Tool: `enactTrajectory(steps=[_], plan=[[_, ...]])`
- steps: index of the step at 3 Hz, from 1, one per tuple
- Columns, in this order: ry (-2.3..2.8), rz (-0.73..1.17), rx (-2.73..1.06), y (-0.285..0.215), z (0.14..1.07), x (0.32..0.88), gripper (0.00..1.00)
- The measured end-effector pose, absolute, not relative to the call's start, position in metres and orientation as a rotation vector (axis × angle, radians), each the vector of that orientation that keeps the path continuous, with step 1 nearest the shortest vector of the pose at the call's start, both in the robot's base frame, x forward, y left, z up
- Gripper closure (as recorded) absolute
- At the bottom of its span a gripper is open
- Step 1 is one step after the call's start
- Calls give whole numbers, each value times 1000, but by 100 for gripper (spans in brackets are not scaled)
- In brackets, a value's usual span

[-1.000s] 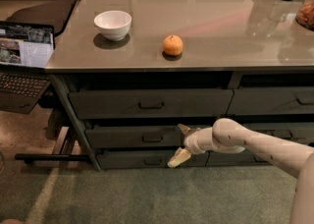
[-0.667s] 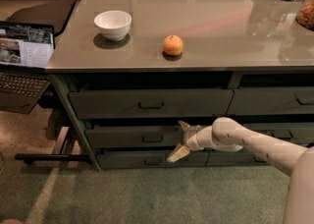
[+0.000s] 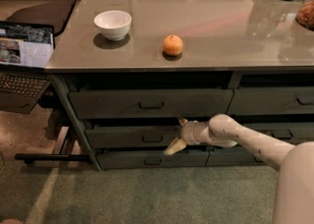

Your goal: Open middle drawer

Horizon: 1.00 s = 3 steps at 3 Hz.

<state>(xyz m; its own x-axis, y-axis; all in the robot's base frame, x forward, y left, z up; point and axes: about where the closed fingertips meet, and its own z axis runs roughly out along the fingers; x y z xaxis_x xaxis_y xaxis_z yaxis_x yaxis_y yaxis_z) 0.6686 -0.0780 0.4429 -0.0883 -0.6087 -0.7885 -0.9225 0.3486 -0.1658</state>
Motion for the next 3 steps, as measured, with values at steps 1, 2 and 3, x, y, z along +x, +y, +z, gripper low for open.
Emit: enactTrajectory(steps=[1,2,3], plan=[[1803,496,-1352,-75,435,676,0],[1817,507,-1343,-78,427,678,18],[1817,507,-1343,-78,427,678,39]])
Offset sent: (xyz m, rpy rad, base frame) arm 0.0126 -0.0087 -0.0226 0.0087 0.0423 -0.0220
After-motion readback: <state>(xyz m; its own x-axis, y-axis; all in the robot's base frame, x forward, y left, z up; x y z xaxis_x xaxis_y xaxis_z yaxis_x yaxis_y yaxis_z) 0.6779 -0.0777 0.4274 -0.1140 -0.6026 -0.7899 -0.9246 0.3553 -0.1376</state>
